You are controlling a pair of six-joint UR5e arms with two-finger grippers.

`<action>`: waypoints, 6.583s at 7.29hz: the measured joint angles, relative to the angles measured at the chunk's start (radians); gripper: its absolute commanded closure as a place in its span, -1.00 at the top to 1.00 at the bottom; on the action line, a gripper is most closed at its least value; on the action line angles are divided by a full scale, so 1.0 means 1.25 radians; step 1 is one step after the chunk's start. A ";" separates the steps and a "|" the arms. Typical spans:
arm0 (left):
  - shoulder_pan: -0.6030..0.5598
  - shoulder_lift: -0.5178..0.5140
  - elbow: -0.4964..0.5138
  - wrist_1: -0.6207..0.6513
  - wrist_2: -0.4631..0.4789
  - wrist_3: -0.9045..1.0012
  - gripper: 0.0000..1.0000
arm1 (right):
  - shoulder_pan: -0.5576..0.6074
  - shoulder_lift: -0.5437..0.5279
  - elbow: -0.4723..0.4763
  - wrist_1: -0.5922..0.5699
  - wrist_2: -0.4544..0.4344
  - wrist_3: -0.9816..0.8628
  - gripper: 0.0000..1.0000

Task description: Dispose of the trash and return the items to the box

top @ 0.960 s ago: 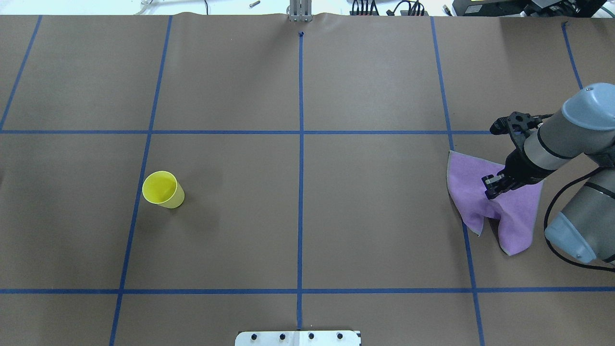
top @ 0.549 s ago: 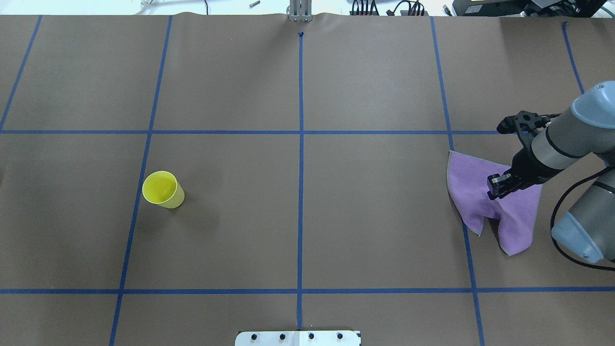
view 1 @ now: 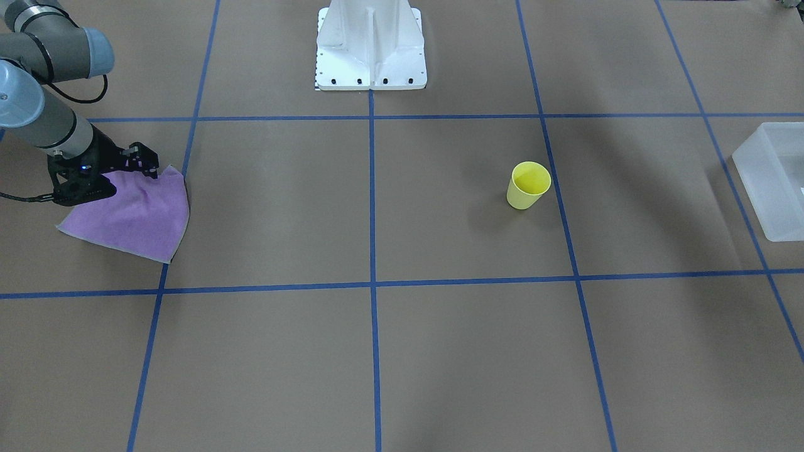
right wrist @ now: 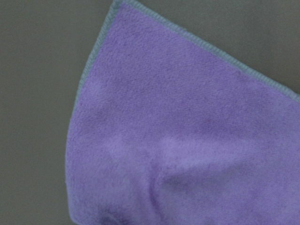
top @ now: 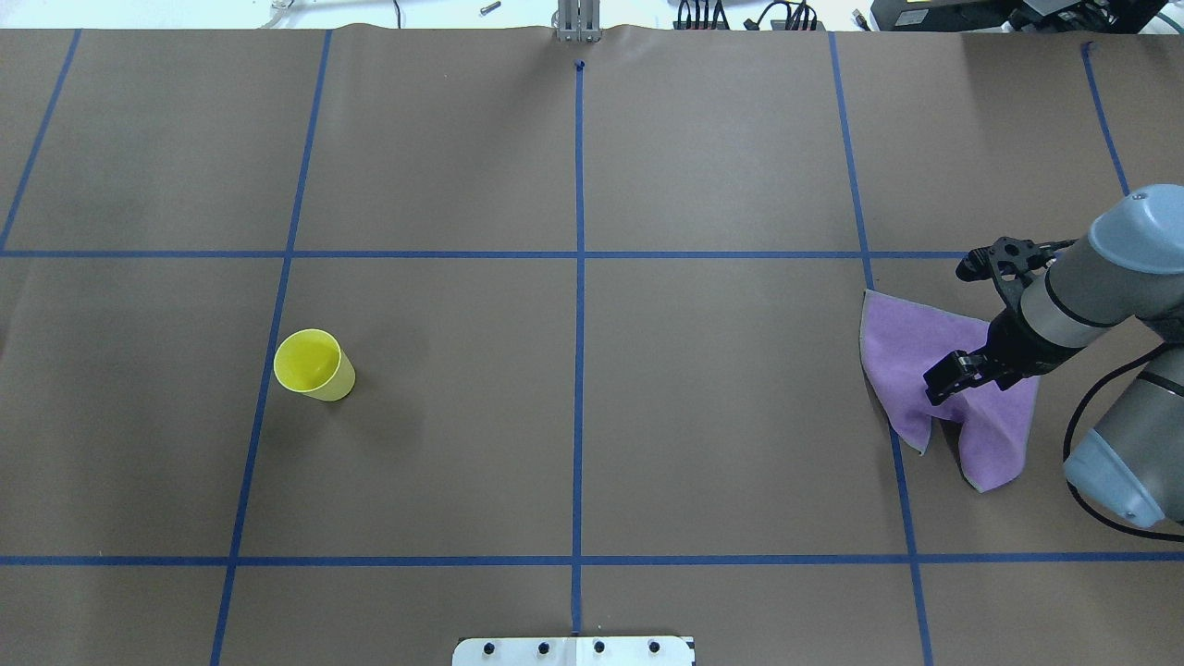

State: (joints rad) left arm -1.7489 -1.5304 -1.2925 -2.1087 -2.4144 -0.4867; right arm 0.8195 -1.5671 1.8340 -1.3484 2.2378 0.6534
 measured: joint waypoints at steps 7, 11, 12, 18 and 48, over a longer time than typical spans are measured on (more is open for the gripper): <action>0.286 -0.030 -0.216 -0.017 -0.033 -0.400 0.97 | -0.030 0.000 0.000 0.001 -0.034 -0.004 -1.00; 0.439 -0.062 -0.328 -0.020 -0.007 -0.510 0.98 | 0.062 0.006 0.039 -0.001 -0.009 -0.004 -1.00; 0.470 -0.073 -0.358 -0.020 -0.001 -0.531 0.97 | 0.113 0.007 0.050 -0.007 0.024 -0.004 -1.00; 0.733 -0.123 -0.452 -0.019 0.210 -0.617 0.90 | 0.353 0.006 0.122 -0.116 0.085 -0.048 -1.00; 0.031 -0.043 -0.221 0.396 0.038 0.235 -1.00 | 0.723 -0.076 -0.066 -0.221 0.106 -0.607 1.00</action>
State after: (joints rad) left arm -1.7097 -1.5841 -1.5685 -1.6138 -2.3671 -0.1927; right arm 1.7236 -1.6628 1.7510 -1.6245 2.3701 -0.1055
